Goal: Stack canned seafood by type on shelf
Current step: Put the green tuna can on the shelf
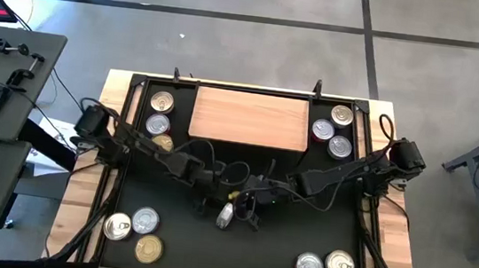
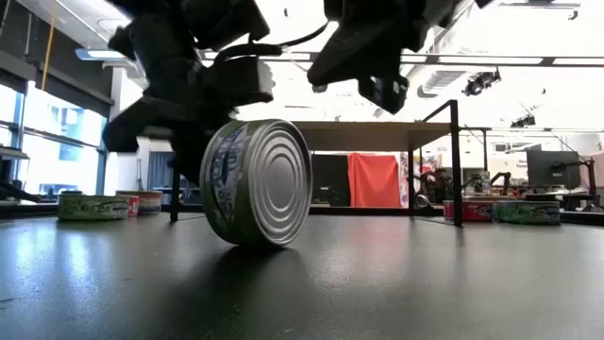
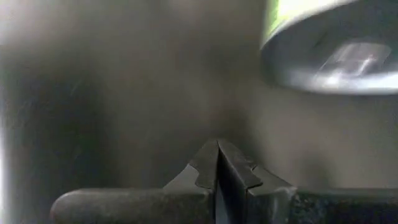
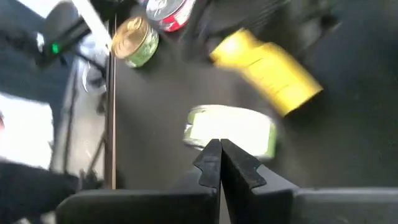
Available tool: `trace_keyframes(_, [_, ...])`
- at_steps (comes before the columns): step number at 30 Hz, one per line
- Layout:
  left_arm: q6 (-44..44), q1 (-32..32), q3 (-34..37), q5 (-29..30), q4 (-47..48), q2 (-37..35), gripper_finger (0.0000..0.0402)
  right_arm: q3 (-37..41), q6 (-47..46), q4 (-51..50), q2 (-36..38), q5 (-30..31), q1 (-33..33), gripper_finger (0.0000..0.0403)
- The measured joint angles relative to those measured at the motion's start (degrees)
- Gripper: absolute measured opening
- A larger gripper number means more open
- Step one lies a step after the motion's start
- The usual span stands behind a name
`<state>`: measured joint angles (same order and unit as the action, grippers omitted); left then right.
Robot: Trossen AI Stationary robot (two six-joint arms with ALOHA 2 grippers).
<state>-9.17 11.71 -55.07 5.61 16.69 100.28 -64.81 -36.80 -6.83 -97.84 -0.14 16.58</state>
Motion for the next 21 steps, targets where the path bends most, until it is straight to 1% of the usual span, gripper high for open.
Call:
trace_keyframes(3, [2.05,-1.87,0.99,2.2,8.42,-5.87,0.0,-4.68,9.04,-6.17,0.26,-3.4,-1.44,0.0])
trace_keyframes(5, [5.49,-2.65,3.17,3.58,10.95,-11.22,0.0,-7.94,15.45,-9.12,0.32,-6.49,-2.42,0.0])
trace_keyframes(8, [14.57,-2.55,7.48,5.62,10.82,-20.13,0.0,-12.77,24.77,-12.81,-0.27,-11.84,-4.15,0.0007])
trace_keyframes(10, [22.3,-0.95,10.3,7.69,9.77,-26.17,0.0,-16.1,30.37,-15.84,-1.47,-15.73,-5.52,0.0024])
trace_keyframes(12, [30.15,1.52,12.84,9.97,8.8,-31.62,0.0,-19.82,34.59,-20.02,-3.79,-18.75,-6.61,0.0053])
trace_keyframes(15, [38.84,6.58,15.48,15.62,5.74,-37.79,0.0,-25.06,41.81,-27.12,-8.66,-19.6,-7.23,0.0115])
trace_keyframes(18, [42.03,11.68,16.08,22.47,3.76,-41.27,0.0,-30.51,49.72,-34.1,-14.31,-18.09,-7.2,0.0184])
trace_keyframes(21, [42.51,15.22,16.09,27.05,1.79,-43.29,0.0,-35.79,55.54,-39.94,-19.29,-13.32,-7.15,0.0243])
